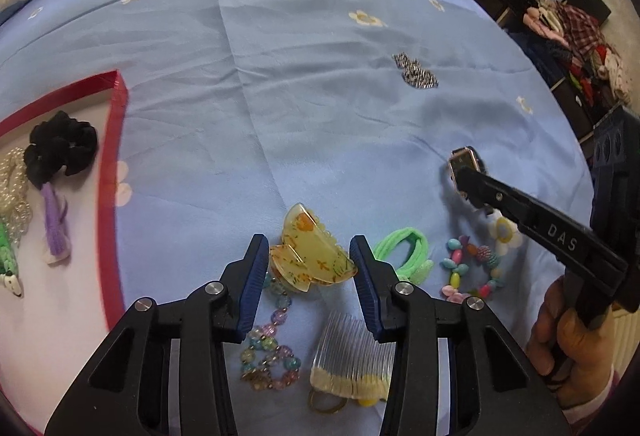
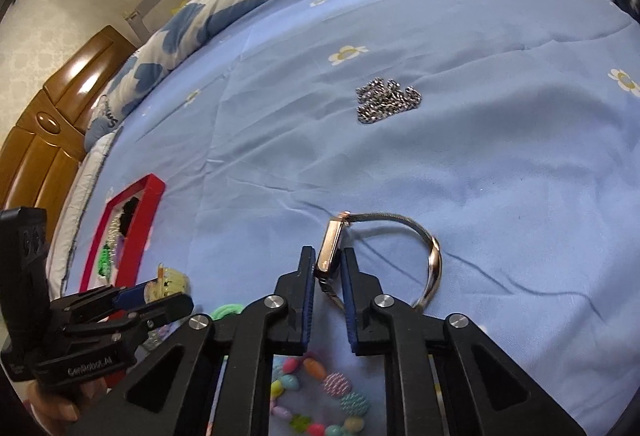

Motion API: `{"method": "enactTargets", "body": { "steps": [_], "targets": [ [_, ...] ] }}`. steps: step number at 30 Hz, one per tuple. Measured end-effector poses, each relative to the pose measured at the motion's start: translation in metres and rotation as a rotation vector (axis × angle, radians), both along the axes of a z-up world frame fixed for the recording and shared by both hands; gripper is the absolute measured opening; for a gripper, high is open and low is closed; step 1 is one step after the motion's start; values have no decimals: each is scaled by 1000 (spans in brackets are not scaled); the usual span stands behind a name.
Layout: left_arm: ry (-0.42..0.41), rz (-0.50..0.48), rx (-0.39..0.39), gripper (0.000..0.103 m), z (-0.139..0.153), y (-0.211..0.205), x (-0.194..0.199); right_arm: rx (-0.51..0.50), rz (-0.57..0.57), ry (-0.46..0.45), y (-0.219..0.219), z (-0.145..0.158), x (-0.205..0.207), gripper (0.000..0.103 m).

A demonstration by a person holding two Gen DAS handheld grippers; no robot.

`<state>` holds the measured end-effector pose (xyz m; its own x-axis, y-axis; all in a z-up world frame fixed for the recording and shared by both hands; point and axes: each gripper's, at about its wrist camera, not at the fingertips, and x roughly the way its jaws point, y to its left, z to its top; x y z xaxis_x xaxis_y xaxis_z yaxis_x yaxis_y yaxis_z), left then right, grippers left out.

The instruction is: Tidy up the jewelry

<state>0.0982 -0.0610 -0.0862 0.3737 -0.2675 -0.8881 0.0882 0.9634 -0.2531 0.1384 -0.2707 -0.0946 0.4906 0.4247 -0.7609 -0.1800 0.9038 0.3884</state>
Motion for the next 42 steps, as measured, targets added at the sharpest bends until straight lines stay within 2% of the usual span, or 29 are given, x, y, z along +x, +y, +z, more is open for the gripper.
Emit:
{"method": "enactTargets", "body": {
  "steps": [10,17,24,42],
  "targets": [
    [-58,79,-40,40,29,38,-23,36,63,-30,23,21,-18,8],
    [-88,146,-58,40,43,70,-45,53,132,-66,54,41,-33,8],
    [-104,217,-71,40,47,101,-67,62,216,-86,93,54,-46,8],
    [-105,385,-62,40,44,191,-99,84,419,-74,194,56,-68,8]
  ]
}}
